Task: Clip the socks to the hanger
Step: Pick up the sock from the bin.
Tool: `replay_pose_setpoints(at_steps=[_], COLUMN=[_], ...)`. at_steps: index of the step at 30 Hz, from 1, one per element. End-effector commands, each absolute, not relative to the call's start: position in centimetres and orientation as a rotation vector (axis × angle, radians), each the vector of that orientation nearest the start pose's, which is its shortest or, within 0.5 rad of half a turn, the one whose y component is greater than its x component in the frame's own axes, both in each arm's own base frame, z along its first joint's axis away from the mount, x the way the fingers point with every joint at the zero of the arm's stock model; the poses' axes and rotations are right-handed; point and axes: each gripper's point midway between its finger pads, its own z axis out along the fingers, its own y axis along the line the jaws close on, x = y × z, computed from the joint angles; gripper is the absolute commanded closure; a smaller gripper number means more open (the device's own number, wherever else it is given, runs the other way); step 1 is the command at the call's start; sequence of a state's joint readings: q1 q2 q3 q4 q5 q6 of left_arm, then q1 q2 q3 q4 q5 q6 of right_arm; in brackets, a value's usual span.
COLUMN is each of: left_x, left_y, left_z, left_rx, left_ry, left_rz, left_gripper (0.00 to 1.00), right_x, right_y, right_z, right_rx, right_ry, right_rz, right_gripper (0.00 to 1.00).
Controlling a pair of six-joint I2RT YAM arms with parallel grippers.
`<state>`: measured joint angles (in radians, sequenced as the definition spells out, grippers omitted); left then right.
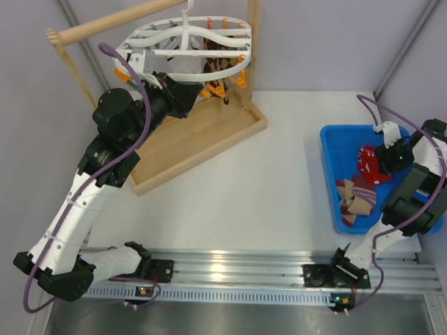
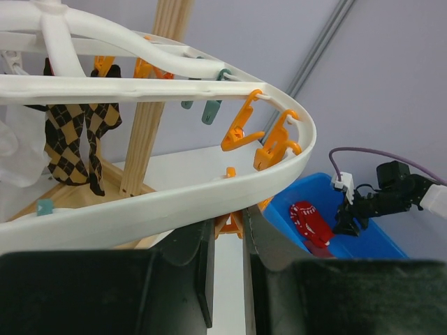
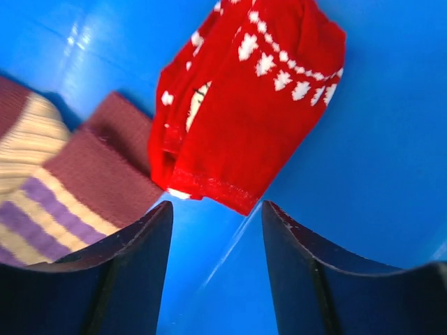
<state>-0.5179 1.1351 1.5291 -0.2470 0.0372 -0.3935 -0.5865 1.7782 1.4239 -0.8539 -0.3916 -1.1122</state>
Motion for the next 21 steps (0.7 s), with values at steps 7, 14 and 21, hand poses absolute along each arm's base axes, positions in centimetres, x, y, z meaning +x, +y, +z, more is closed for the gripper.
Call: replay_pose_setpoints(at_steps=[7,14,21], left_x=[30.7,30.9,30.8], left_y=[-19.6,-19.6,-19.6], left_z=[50.8,50.6,50.1], left_rx=[0.122,0.126,0.123], left_ry=[1.435,1.438,1.44], left_rz=[-0.757,-0.744,-0.744], left_gripper=[1.0,1.0,1.0], right_x=[36.1,35.2,33.7], right_y=[-20.9,-20.2,-19.4], right_z=[7.4,5.6,4.8], right_rx=[-0.914,-0.908,-0.917], right_ry=[2.562,2.621,2.676], right_rz=[-0.133,-0.046,0.034], right_gripper=[0.47,0.64,0.64])
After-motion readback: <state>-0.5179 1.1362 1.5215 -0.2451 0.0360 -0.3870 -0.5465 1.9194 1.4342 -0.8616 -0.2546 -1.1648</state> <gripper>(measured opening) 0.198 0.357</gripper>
